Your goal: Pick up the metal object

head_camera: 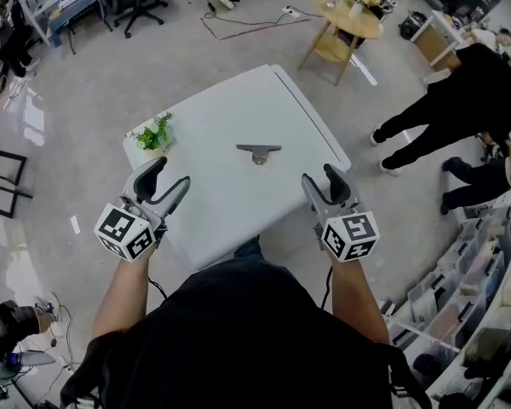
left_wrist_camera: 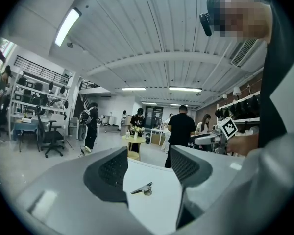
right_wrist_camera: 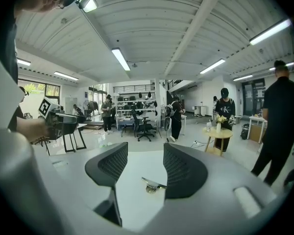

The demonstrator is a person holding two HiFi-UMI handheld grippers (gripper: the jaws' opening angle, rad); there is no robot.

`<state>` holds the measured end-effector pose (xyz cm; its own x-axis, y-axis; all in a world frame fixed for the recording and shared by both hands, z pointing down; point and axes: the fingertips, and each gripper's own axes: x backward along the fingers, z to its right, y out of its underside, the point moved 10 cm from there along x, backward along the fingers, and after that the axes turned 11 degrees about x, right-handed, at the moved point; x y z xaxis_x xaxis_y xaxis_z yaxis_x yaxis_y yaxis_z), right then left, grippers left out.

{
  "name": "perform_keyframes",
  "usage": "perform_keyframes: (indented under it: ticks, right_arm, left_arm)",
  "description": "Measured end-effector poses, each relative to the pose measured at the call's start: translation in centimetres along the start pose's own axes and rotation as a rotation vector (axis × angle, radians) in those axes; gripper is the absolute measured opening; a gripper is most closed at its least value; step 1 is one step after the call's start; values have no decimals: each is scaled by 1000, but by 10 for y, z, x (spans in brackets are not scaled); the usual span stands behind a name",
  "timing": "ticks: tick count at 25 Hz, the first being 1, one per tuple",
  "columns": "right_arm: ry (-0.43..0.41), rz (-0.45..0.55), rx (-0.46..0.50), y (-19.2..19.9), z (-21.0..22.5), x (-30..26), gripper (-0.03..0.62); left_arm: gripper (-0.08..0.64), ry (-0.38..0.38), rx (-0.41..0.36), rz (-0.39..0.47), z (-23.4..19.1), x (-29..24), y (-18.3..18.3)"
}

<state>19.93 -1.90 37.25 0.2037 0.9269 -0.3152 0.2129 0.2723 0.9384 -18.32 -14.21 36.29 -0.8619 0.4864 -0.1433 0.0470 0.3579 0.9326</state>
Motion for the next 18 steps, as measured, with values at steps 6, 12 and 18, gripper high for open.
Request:
perform_keyframes:
  ticks: [6, 12, 18]
  right_arm:
    - [-21, -45, 17, 9, 6, -10, 253]
    - [-61, -89, 32, 23, 7, -25, 267]
    - [-89, -150, 48, 40, 4, -42, 273]
  left_arm:
    - [391, -5, 11, -12, 0, -8, 5]
    - [391, -18, 30, -28, -4, -11, 13]
    - [391, -14, 51, -56, -8, -16, 22]
